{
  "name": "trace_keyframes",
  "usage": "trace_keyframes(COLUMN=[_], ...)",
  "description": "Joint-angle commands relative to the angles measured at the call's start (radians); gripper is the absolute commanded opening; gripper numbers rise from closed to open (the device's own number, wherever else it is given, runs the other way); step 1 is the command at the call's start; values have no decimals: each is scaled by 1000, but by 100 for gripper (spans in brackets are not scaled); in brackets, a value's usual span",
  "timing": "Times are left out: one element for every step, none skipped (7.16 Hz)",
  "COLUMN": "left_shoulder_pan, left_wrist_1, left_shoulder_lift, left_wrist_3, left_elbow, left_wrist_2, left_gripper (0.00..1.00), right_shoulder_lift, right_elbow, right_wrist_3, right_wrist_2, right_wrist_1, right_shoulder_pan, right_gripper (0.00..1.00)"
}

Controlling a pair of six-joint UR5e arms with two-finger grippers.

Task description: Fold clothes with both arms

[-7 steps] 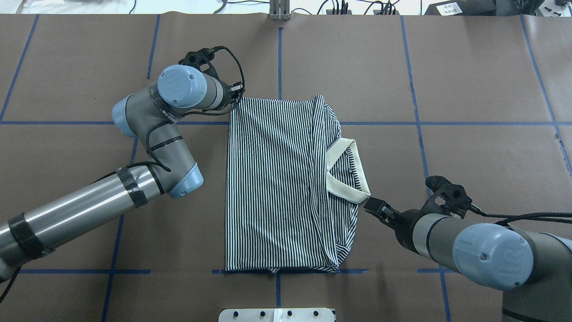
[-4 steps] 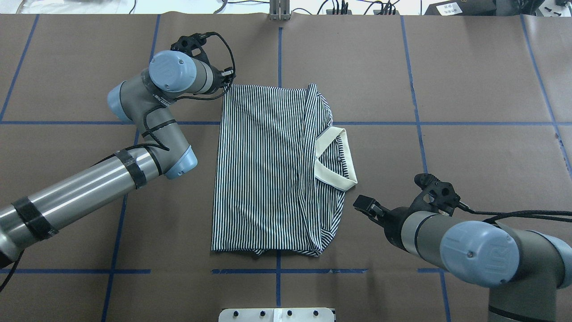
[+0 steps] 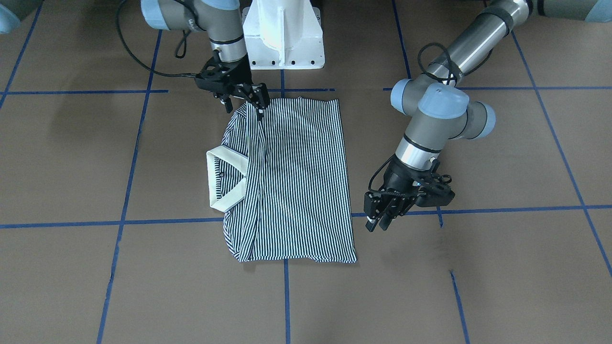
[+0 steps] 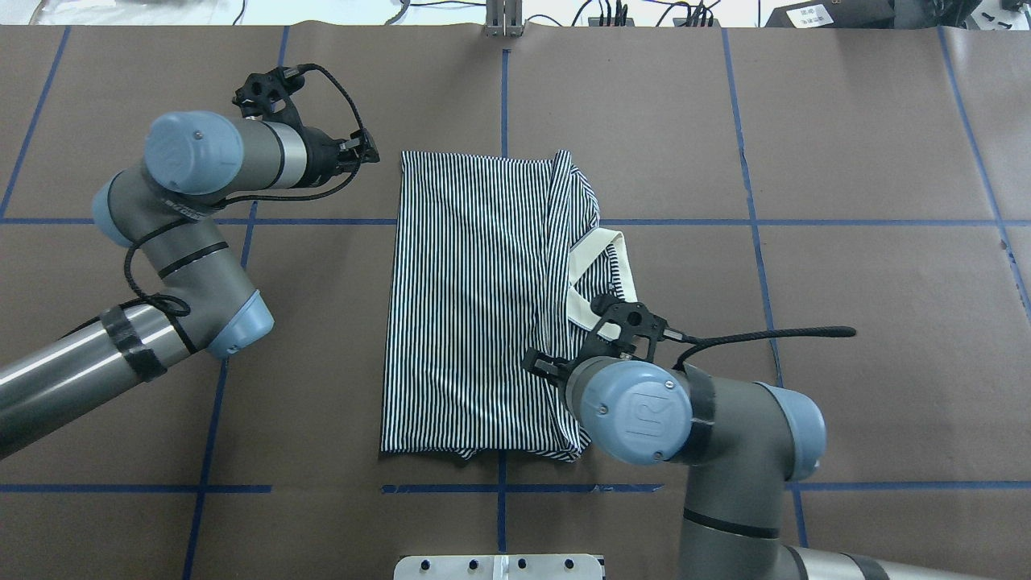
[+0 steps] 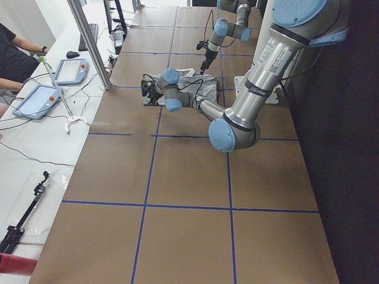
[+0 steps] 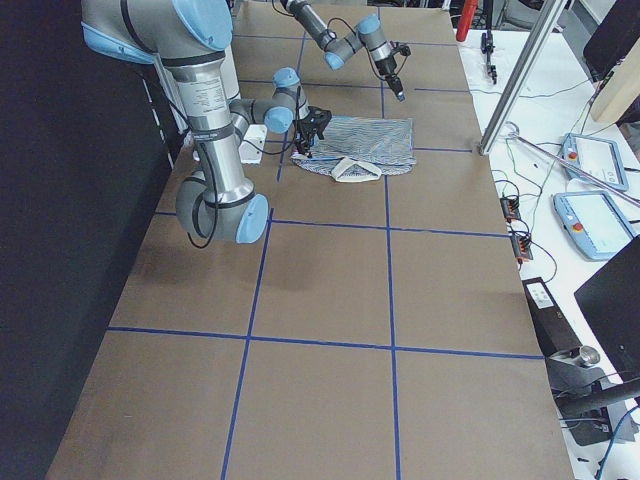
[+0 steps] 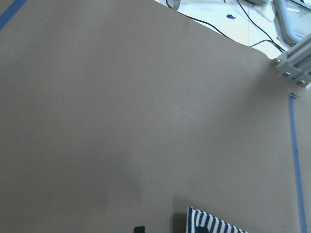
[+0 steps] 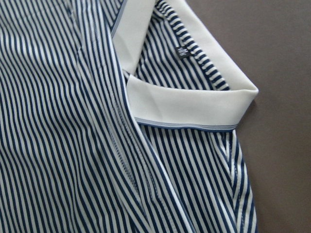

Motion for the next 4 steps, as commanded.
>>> trace_keyframes(left_shoulder_pan=[-2,-2,-2,-2], left_wrist_1=[2,2,2,2], left_shoulder_lift=[48,48,50,51], left_wrist_3=[-1,-3,-3,-3], left_elbow=[-63,-63,-63,-63], left_wrist_2=[-19,-19,-19,-19], left_gripper=[46,46,46,46], right_shoulder_lift=[53,53,55,61], right_elbow=[-40,-40,-41,-63], right_wrist_3=[-270,-407,-488,-492], right_wrist_2=[61,78,91,99], right_wrist_1=[-78,-117,-146,-147], right_shoulder_pan=[-2,-3,-5,-6], right_gripper=[100,100,100,100])
